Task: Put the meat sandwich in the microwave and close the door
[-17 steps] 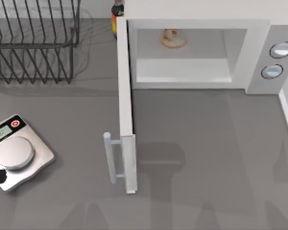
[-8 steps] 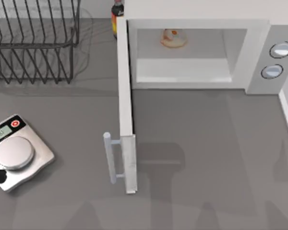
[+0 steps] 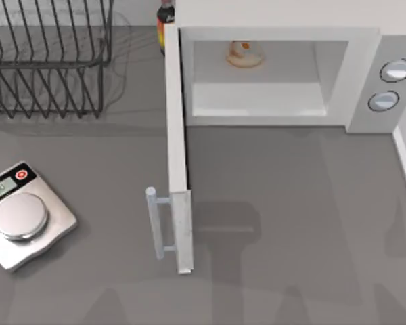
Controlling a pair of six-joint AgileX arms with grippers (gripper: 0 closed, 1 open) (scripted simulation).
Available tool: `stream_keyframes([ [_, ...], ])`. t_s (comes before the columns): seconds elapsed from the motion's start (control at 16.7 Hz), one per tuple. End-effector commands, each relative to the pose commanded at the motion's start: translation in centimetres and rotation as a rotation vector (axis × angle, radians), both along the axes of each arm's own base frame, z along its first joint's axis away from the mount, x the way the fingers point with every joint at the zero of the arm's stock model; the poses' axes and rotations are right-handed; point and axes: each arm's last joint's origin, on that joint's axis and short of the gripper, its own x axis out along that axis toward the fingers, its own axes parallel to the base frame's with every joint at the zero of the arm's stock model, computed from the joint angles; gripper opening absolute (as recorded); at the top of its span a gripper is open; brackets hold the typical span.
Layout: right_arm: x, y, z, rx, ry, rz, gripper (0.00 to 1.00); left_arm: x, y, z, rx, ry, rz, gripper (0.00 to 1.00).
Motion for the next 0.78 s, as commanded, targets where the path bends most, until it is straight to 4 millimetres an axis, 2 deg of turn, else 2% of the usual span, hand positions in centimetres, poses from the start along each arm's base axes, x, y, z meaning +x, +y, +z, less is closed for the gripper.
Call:
stream_keyframes([
  [0.36,0.0,0.0,0.0,0.0,0.0,0.0,1.0,-0.49,1.09,-0.53,-0.001,0.006,-0.002,0.0],
  [0.78,0.0,0.0,0.0,0.0,0.0,0.0,1.0,-0.54,1.03,-0.2,-0.009,0.012,-0.006,0.0],
])
